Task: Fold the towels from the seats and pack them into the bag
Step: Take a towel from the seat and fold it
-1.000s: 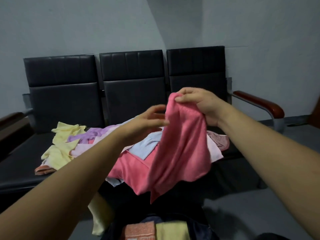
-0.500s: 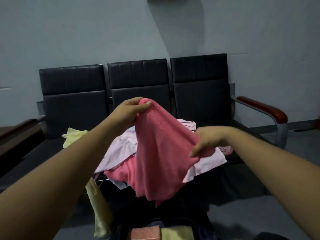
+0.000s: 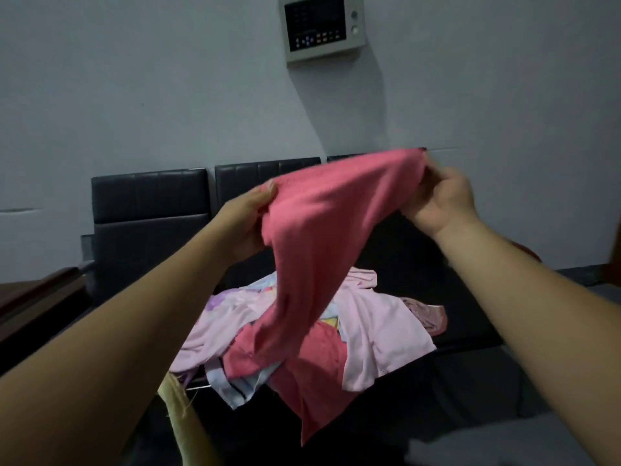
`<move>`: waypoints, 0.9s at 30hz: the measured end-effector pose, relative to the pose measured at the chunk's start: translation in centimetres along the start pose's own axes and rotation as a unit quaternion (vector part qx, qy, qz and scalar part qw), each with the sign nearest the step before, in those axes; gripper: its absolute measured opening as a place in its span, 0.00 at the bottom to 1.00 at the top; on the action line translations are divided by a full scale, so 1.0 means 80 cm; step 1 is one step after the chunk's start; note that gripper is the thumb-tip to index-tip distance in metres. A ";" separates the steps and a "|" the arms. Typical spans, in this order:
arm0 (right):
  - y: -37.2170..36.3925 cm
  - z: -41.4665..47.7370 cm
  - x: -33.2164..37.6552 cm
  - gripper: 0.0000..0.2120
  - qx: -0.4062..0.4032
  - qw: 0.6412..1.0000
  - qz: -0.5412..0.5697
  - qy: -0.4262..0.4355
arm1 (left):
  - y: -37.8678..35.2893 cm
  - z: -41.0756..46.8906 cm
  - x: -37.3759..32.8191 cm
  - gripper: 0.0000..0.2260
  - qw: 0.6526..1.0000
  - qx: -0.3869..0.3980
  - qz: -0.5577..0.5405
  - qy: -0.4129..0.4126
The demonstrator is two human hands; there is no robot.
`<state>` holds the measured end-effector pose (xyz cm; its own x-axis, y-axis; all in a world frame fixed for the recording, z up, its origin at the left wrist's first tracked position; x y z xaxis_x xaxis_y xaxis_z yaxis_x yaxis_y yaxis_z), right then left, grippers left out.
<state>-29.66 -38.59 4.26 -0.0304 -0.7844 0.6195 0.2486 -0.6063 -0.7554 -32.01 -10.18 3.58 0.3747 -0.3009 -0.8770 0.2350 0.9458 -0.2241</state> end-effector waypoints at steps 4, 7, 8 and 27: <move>-0.025 -0.001 0.040 0.09 0.012 0.999 -0.017 0.041 | -0.039 0.015 -0.041 0.15 0.999 0.038 -0.010 -0.029; -0.013 0.002 0.053 0.11 -0.022 0.998 -0.052 0.026 | -0.033 0.018 -0.043 0.08 0.986 0.019 0.152 -0.061; -0.005 0.003 0.056 0.11 -0.030 0.996 -0.083 0.019 | -0.025 0.016 -0.042 0.05 0.965 0.010 0.250 -0.076; 0.057 0.010 -0.012 0.04 -0.177 0.890 -0.412 -0.082 | 0.086 -0.029 -0.015 0.09 0.862 0.165 0.474 0.068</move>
<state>-27.73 -40.47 0.36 0.0872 -0.0420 0.9953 -0.1146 -0.9929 -0.0318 -32.96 -3.02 2.09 0.4353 0.6272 -0.6459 0.1312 0.6655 0.7348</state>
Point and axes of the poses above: each hand's wrist, its own z-axis towards the middle knuckle, its own y-axis out of the back of the hand, x = y × z, the point moved 1 cm from there along z, towards the middle knuckle, and after that the axes turned 11 degrees about -y, right-handed, at the moved point
